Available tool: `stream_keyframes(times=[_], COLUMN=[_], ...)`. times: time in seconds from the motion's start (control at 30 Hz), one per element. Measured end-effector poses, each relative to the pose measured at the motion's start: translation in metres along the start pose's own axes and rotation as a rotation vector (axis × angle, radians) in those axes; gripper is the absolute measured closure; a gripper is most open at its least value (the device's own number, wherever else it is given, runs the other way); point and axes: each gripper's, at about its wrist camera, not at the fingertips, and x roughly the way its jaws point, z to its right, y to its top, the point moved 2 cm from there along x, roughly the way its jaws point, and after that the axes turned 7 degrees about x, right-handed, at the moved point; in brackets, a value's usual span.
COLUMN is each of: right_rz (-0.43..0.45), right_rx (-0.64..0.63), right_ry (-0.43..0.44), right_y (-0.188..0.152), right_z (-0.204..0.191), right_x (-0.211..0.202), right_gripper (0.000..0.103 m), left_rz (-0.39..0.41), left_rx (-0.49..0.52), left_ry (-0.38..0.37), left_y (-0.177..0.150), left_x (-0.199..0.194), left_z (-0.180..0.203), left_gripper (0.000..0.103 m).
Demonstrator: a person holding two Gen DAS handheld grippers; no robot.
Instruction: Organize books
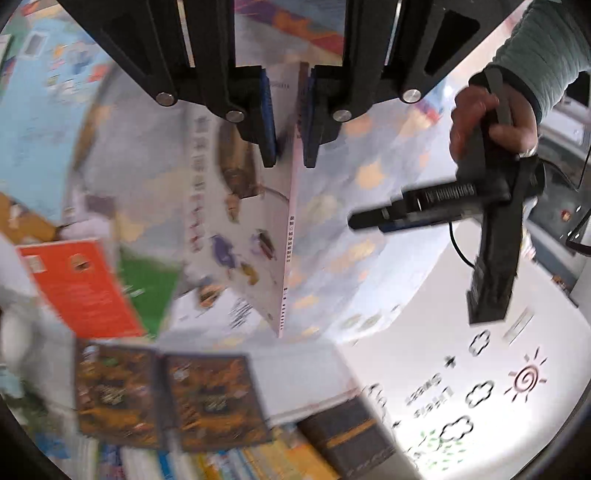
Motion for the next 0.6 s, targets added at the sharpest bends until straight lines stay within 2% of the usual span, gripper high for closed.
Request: stream_keyframes(times=[0.1, 0.2, 0.23, 0.27, 0.37, 0.53, 0.6], right_rz=[-0.094, -0.121, -0.128, -0.133, -0.124, -0.104, -0.100], right_rx=[0.020, 0.011, 0.015, 0.027, 0.080, 0.190, 0.220], right_ry=[0.080, 0.081, 0.067, 0.052, -0.008, -0.109, -0.142], right_y=[-0.009, -0.020, -0.023, -0.024, -0.028, -0.035, -0.037], right_z=[-0.021, -0.032, -0.031, -0.026, -0.003, 0.054, 0.068], right_x=[0.023, 0.033, 0.036, 0.038, 0.043, 0.048, 0.050], right_gripper=[0.088, 0.087, 0.085, 0.079, 0.051, 0.050, 0.052], left_rz=[-0.006, -0.026, -0.036, -0.047, -0.089, -0.153, -0.171], left_rx=[-0.062, -0.089, -0.088, -0.084, -0.073, -0.026, -0.013], left_ry=[0.033, 0.031, 0.025, 0.019, -0.018, -0.074, -0.095], left_y=[-0.014, -0.030, -0.036, -0.040, -0.051, -0.063, -0.066], left_x=[-0.005, -0.004, -0.001, 0.003, 0.021, 0.046, 0.055], left_z=[-0.024, -0.035, -0.034, -0.032, -0.021, 0.003, 0.011], left_gripper=[0.033, 0.033, 0.033, 0.033, 0.033, 0.035, 0.043])
